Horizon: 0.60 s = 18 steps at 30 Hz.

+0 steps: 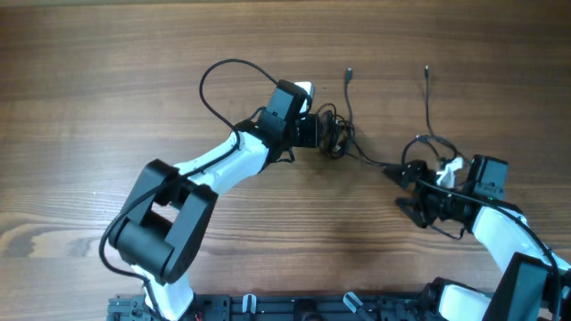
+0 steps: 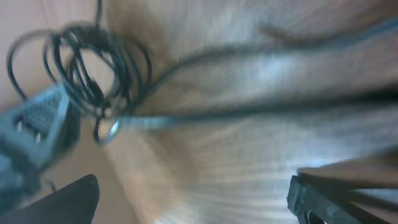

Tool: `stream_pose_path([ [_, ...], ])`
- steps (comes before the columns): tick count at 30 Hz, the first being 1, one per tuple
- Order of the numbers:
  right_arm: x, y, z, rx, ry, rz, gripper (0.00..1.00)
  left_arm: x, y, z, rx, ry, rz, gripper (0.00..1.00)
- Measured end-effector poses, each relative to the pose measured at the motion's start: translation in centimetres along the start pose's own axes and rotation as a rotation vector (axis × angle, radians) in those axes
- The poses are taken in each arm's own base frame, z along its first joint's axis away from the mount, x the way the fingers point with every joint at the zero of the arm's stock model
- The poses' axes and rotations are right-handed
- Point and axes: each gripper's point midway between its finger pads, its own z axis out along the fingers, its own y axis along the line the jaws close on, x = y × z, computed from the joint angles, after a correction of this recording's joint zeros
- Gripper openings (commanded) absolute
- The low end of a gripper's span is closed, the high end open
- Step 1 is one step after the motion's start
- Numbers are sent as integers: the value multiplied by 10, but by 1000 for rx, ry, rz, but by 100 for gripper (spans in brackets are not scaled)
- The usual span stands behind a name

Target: Untangle cables

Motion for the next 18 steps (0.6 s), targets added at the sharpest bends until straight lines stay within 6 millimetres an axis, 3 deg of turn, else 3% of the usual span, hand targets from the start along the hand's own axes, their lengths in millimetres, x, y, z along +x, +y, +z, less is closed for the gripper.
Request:
stream_pose_path([
  [7,21,-5,-5,27,62,-78,100,-5,11,-1,-16,-10,-15,4],
  [10,16,10,-15,11,23,-139,100,-16,21,-10,-5,-23,-47,4],
  [11,6,31,-25,-25,-29,-213,100,-26,20,-21,19,-43,-57,8],
  [13,-8,68,-42,-97,-111,-334,100,-40,14,-38,57,-80,-62,33],
  [16,-14,124,-71,-225,-233,-534,100,-56,-8,-66,140,-126,-50,40],
  [18,-7,142,-80,-267,-263,-606,100,-58,-18,-74,173,-132,-35,41],
])
